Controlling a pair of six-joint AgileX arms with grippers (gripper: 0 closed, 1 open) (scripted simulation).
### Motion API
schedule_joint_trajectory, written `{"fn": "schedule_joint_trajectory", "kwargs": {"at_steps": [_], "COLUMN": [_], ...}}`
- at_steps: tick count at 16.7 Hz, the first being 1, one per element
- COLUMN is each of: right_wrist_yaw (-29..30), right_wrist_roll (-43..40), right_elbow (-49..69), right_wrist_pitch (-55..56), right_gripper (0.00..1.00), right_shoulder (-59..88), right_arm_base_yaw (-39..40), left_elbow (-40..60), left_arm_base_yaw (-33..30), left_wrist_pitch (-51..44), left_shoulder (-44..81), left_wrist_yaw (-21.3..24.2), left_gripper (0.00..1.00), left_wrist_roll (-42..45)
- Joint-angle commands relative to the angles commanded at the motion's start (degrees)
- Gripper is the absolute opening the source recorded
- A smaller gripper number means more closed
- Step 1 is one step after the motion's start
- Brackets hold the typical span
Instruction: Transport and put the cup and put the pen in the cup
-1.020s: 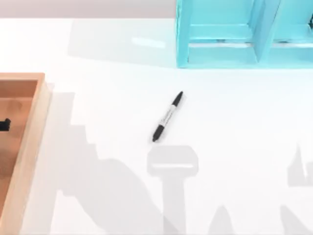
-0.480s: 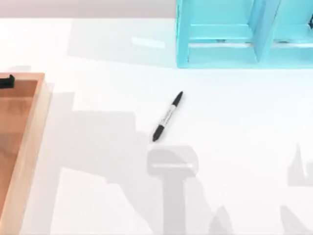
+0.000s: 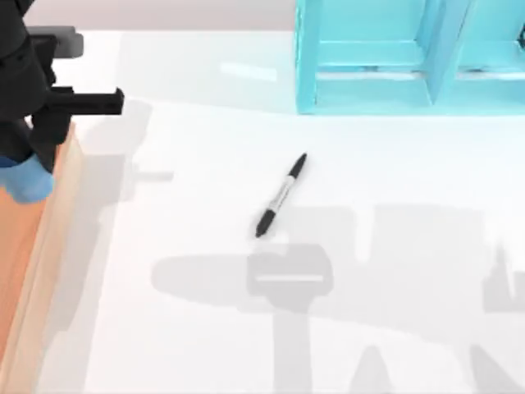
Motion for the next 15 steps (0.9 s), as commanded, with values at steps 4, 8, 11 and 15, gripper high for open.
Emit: {"fn": "schedule_joint_trajectory", "kwargs": {"at_steps": [4, 8, 11, 15], "right_wrist_yaw": [0.0, 0.0, 0.0, 0.0], "right_wrist_roll": [0.0, 0.0, 0.0, 0.0], "right_elbow": [0.0, 0.0, 0.0, 0.0], "right_wrist_pitch": [0.0, 0.0, 0.0, 0.0], "right_gripper": [1.0, 1.0, 1.0, 1.0], "right_shoulder": [0.0, 0.0, 0.0, 0.0], "right_arm_base_yaw": [0.0, 0.0, 0.0, 0.0], "left_elbow": [1.18, 1.04, 2.19, 3.49], "left_arm_base_yaw": [-2.7, -3.33, -7.1, -13.89], "left_wrist_pitch": [-2.73, -1.78, 1.86, 8.99], "left_shoulder": [-0.5, 0.79, 5.47, 13.31], "left_wrist_yaw": [0.18, 0.02, -0.98, -2.74], "left_gripper": [0.0, 0.0, 0.0, 0.0], "left_wrist_roll": [-1.46, -2.18, -5.98, -12.8]}}
